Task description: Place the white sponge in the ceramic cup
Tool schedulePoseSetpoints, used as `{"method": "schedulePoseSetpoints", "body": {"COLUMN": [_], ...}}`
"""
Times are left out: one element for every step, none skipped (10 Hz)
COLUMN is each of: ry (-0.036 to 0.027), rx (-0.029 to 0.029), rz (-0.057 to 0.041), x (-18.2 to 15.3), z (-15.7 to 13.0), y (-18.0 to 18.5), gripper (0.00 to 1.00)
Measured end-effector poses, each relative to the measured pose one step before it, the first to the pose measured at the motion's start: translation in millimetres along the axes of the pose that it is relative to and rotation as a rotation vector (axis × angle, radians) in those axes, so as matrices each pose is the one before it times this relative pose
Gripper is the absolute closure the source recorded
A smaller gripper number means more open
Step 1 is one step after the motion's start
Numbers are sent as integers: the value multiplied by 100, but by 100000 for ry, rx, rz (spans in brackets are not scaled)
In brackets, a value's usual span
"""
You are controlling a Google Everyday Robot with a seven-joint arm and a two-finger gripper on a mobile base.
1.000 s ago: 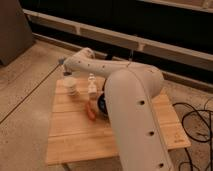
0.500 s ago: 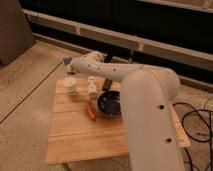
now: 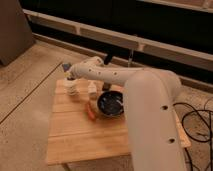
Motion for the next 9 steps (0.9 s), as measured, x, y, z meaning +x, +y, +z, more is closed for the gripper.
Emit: {"method": "schedulePoseSetpoints", "body": {"ry": [226, 118, -665, -1006, -506, -329, -337, -501, -776], "rx": [-657, -389, 410, 561, 360, 357, 137, 48, -234], "rz": [-611, -825, -439, -84, -93, -364, -352, -259, -222], "x": [-130, -275, -474, -495, -227, -156, -118, -167, -173], "z": [170, 127, -162, -234, -136, -125, -25, -5, 99], "y": [87, -116, -506, -550, -333, -368, -253, -209, -131], "gripper": [100, 100, 100, 100, 100, 100, 100, 100, 100]}}
